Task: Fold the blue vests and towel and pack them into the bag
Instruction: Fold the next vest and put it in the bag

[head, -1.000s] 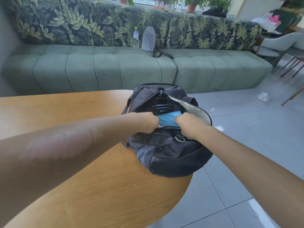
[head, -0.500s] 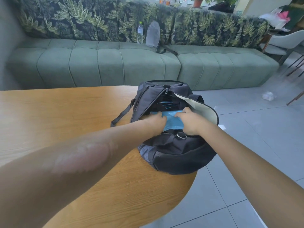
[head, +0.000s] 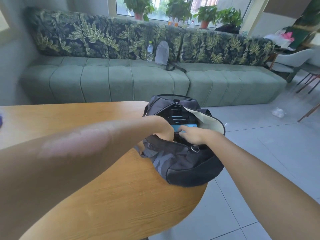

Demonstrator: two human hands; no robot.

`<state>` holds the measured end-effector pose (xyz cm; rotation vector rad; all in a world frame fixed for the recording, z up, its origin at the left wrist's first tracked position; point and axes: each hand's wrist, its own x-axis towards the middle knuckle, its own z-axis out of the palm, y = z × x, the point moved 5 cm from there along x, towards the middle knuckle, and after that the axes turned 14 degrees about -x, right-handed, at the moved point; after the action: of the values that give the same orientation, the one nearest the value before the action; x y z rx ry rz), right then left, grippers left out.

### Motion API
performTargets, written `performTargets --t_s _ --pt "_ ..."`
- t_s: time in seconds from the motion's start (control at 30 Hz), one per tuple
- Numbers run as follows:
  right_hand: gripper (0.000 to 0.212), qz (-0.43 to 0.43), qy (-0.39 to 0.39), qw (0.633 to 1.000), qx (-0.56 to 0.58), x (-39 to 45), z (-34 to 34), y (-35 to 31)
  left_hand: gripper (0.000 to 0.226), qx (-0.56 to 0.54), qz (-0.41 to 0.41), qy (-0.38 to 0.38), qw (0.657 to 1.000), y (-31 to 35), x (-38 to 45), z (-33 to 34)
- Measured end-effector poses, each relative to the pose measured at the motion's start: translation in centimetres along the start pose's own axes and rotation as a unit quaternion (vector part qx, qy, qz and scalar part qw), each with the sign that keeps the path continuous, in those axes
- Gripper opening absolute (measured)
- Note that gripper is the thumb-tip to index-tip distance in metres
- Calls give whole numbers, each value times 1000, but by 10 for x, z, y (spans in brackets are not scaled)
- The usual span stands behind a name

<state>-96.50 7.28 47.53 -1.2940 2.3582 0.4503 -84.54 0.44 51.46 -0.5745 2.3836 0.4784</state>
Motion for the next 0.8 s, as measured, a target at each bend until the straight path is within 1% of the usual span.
performTargets --t_s 0.1,0.17,0.2,0.23,0.27,0.3,0.33,0.4,0.5,0.53,0.6,0.7,0.8 --pt "43 -34 -21 998 -49 -3 -6 -15 35 11 -27 -32 999 -1 -4 -7" --pt "45 -52 -32 994 -95 -6 -10 -21 41 27 -19 -42 999 3 -10 -9" --pt "43 -54 -26 991 -119 -9 -15 -25 43 47 -6 -44 998 6 -14 -10" --pt "39 -49 -1 989 -137 -14 -21 -28 43 67 6 -42 997 8 -16 -8" --pt "34 -52 40 987 -146 -21 -29 -33 43 87 15 -38 995 9 -16 -6" --pt "33 -66 78 984 -143 -29 -36 -40 43 95 21 -31 995 8 -15 -4" --pt "36 -79 98 984 -126 -36 -39 -46 42 93 26 -24 995 8 -14 -2" --pt "41 -97 98 986 -96 -48 -39 -53 41 71 38 -12 997 5 -12 -1" --pt "49 -97 101 989 -53 -49 -34 -46 38 37 50 1 998 2 -13 -2" --pt "50 -102 93 990 -42 -51 -30 -46 36 23 57 14 998 3 -16 -3" --pt "45 -107 59 992 -44 -50 -17 -46 34 9 70 54 996 6 -28 -3" --pt "43 -109 34 992 -47 -55 -11 -51 34 64 88 108 988 10 -45 -2" --pt "45 -94 22 995 -40 -67 -27 -52 29 93 118 172 974 7 -63 -2"
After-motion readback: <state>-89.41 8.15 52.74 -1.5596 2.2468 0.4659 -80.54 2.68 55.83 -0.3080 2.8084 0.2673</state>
